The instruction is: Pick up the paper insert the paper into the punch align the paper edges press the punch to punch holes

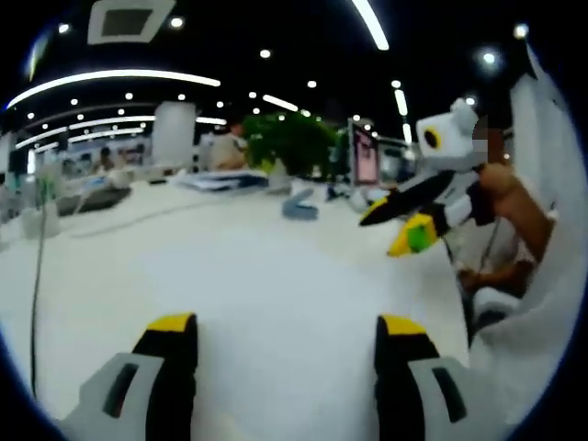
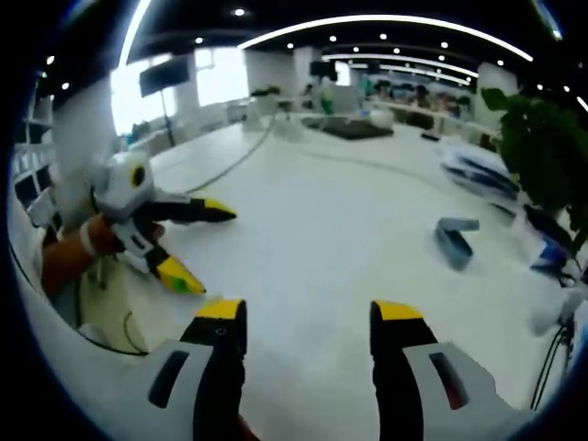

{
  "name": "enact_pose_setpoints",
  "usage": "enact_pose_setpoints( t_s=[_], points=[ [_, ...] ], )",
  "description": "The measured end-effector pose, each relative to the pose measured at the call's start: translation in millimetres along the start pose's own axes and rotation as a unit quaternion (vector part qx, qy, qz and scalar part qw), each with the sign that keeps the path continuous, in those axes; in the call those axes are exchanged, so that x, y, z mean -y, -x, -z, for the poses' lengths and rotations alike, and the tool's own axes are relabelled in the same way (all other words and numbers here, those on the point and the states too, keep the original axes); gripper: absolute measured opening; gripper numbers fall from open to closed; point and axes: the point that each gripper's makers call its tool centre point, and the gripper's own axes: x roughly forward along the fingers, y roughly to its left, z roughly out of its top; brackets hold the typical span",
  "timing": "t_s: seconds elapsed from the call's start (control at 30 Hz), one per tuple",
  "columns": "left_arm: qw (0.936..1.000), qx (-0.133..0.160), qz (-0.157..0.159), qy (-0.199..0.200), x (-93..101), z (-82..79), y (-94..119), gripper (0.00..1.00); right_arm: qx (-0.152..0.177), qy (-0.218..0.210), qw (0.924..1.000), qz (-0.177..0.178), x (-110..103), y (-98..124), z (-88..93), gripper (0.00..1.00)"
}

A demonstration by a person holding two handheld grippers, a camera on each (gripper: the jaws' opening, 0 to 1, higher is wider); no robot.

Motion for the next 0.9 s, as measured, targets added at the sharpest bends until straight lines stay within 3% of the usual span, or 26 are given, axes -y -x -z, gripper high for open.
enact_pose_setpoints(
  t_s=[0.3, 0.37, 0.9],
  points=[
    [0.9998, -0.002, -0.007, -0.018, -0.8, 3.3, -0.8, 0.78, -0.004, -0.009, 0.9999, 0.006, 3.8, -4.9, 5.0, 0.55],
    [0.9986, -0.002, -0.015, -0.05, -1.8, 4.1, -2.5, 0.78, -0.009, -0.01, 0.9999, 0.007, 2.8, -10.1, 7.2, 0.56],
    [0.9991, 0.014, -0.002, -0.041, 4.0, -0.7, 0.0, 0.77, -0.023, -0.008, 0.9987, 0.045, 5.6, -44.8, 10.9, 0.58]
  ],
)
